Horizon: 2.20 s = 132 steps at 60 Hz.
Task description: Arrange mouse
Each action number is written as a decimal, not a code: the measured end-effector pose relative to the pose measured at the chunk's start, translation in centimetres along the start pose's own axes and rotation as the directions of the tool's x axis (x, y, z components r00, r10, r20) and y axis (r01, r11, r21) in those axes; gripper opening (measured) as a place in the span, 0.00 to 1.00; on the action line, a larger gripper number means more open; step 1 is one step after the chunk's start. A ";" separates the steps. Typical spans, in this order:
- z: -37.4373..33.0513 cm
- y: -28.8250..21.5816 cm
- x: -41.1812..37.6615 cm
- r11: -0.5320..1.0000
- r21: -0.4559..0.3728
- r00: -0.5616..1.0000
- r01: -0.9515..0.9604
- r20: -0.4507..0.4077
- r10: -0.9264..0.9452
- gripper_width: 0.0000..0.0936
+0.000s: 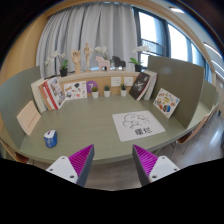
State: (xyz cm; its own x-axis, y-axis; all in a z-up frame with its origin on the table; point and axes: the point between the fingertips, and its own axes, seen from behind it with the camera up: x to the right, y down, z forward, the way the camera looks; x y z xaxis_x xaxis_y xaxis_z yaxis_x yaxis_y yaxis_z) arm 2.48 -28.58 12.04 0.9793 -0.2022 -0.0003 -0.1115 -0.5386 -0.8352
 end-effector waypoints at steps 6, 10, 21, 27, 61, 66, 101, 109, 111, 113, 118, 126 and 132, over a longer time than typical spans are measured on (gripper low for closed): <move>1.5 4.6 -6.6 0.997 -0.080 0.997 0.019 0.082 -0.012 0.80; 2.1 6.7 -11.4 0.992 -0.122 0.990 0.037 0.142 -0.019 0.81; 4.6 9.4 -23.1 0.975 -0.186 0.958 0.119 0.278 -0.064 0.82; 7.2 8.8 -27.7 0.973 -0.182 0.946 0.145 0.313 -0.082 0.82; 18.4 4.4 -31.9 0.956 -0.241 0.972 0.165 0.203 -0.117 0.52; 19.1 4.1 -32.1 0.952 -0.260 0.975 0.162 0.191 -0.114 0.44; 18.6 -16.6 -14.5 0.988 -0.024 0.967 0.150 0.211 -0.142 0.41; 18.3 -21.9 -4.8 0.984 0.060 0.970 0.166 0.170 -0.174 0.41; 18.7 -22.4 -2.7 0.985 0.064 0.971 0.159 0.168 -0.168 0.41; 19.2 -22.3 -0.9 0.986 0.069 0.974 0.152 0.161 -0.161 0.41; 21.1 -21.2 4.4 0.987 0.023 0.977 0.159 0.143 -0.161 0.40; 24.2 -17.3 10.2 0.990 -0.062 0.986 0.128 0.114 -0.120 0.40; 26.3 -13.3 12.6 0.984 -0.141 0.990 0.105 0.108 -0.091 0.40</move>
State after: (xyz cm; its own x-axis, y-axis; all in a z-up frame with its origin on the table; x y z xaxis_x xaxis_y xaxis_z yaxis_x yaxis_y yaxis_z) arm 20.70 -2.43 8.67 0.9979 -0.0631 0.0159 -0.0304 -0.6672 -0.7443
